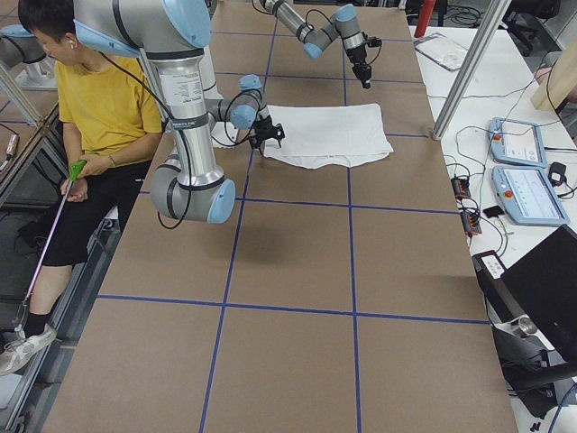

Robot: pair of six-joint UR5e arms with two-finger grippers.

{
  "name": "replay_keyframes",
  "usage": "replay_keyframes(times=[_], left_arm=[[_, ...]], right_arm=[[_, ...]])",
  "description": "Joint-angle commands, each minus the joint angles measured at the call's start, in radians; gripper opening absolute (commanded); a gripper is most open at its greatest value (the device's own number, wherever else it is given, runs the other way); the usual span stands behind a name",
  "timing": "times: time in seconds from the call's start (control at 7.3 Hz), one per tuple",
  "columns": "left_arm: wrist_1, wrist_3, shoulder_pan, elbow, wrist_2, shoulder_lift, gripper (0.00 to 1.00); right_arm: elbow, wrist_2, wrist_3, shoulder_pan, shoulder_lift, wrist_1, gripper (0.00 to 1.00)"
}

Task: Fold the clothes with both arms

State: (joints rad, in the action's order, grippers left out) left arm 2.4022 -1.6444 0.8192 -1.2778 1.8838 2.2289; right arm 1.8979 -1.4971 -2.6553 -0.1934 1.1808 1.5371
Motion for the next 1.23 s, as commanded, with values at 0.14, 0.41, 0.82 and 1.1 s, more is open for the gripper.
replay_keyframes(times=[0.14,0.41,0.82,1.1], left_arm=[[0.0,0.0,0.0,-0.002,0.0,0.0,0.33],[0.0,0.0,0.002,-0.002,0.0,0.0,0.33],[0.0,-0.002,0.002,-0.012,0.0,-0.009,0.33],[-0.002,-0.003,0.002,-0.028,0.001,-0.014,0.33]], right_arm=[[-0.002,-0.002,-0.002,0.0,-0.003,0.0,0.2],[0.001,-0.006,-0.001,0.0,-0.003,-0.002,0.0],[0.006,-0.006,-0.026,0.002,-0.003,-0.003,0.0],[0.05,-0.012,-0.026,-0.006,0.009,0.0,0.0]])
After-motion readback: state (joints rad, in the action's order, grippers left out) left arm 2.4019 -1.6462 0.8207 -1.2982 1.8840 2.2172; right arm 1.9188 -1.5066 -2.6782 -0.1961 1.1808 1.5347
